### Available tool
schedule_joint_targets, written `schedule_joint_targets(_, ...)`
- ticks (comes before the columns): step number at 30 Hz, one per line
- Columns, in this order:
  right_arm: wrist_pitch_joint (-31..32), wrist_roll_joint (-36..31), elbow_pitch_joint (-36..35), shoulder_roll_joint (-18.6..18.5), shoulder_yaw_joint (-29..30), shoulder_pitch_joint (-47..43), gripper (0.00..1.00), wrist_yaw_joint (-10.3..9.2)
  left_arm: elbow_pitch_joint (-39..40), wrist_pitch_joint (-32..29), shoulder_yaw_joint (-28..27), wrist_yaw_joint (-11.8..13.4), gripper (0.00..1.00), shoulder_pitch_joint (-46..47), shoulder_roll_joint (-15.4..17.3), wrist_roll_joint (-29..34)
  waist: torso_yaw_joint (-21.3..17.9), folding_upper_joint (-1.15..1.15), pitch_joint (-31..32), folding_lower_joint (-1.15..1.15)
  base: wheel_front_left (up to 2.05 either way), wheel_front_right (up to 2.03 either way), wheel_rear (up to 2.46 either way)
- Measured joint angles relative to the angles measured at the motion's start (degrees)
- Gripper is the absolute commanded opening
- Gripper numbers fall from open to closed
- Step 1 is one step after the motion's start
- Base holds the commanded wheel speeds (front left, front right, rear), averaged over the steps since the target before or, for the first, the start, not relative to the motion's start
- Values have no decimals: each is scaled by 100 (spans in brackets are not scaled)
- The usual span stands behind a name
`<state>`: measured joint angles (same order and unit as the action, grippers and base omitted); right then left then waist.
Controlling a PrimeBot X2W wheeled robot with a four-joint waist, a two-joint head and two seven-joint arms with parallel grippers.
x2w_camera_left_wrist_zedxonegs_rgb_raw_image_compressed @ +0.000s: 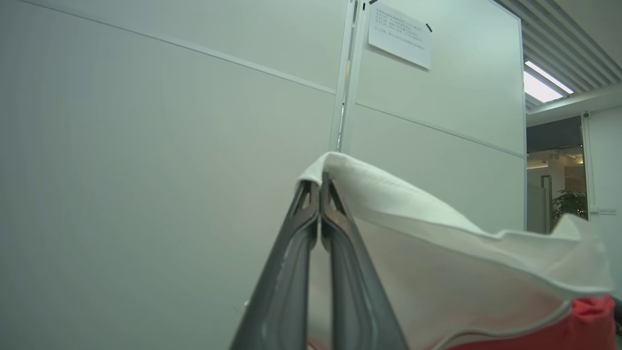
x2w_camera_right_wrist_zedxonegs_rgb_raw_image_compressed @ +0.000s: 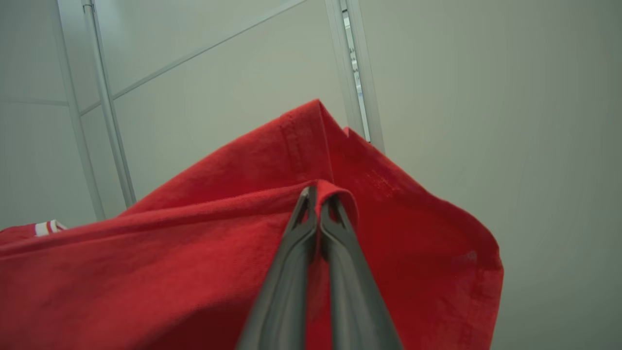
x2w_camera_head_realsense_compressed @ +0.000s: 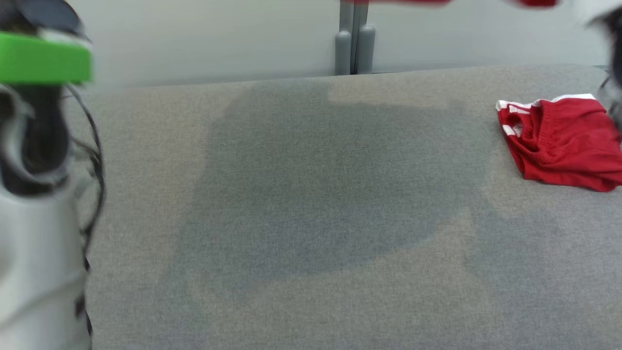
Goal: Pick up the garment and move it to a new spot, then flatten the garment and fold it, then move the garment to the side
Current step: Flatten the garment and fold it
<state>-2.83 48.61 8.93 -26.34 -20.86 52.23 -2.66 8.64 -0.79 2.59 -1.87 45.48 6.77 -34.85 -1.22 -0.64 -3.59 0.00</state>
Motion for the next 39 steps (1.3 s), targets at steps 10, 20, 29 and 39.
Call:
schedule_joint_targets(10, 356, 311, 1381, 175, -890, -2372, 0, 538, -1271, -122, 333, 149, 0, -3619, -466, -523, 22, 0, -302, 0, 0, 0, 0)
schedule_joint_targets(20, -590, 689, 1841, 548, -613, -3213, 0, 817, -1706, 656, 536, -94, 0, -4257, -476, -739, 47, 0, -370, 0, 0, 0, 0)
schedule_joint_targets(29, -1083, -83, 1741, 180, -967, -3907, 0, 871, -1547, 991, 844, -241, 0, -4792, -438, -731, 32, 0, -111, 0, 0, 0, 0)
schedule_joint_targets(39, -1128, -388, 1800, 80, -961, -4641, 0, 862, -1458, 1066, 1124, -264, 0, -5642, -410, -734, 186, 0, 137, 0, 0, 0, 0)
